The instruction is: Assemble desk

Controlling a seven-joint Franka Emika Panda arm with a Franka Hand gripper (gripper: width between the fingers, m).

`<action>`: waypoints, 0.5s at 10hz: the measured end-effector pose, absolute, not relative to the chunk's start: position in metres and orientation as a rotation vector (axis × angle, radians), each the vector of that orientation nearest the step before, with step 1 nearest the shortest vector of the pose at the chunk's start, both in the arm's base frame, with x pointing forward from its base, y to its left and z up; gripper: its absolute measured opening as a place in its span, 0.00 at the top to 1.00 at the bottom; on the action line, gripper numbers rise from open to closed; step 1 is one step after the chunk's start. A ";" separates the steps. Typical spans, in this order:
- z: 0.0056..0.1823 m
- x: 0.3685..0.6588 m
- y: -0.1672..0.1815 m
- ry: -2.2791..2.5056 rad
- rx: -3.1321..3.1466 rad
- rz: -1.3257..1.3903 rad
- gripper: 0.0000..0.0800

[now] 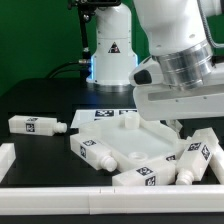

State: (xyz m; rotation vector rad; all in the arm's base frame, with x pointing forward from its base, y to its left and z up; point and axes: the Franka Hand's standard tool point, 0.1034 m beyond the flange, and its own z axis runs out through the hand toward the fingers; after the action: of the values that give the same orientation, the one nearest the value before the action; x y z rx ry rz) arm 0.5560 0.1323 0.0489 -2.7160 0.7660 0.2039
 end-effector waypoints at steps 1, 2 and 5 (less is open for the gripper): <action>0.047 0.555 0.135 0.760 -2.718 0.210 0.19; 0.046 0.554 0.134 0.762 -2.718 0.211 0.19; 0.046 0.554 0.134 0.762 -2.718 0.211 0.34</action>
Offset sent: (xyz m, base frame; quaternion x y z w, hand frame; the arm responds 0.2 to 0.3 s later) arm 0.0000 0.0000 0.0000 0.0000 0.0000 0.0000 1.0000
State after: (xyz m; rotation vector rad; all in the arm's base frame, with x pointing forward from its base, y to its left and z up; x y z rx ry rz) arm 0.5542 0.1339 0.0461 -2.7185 0.7617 0.2113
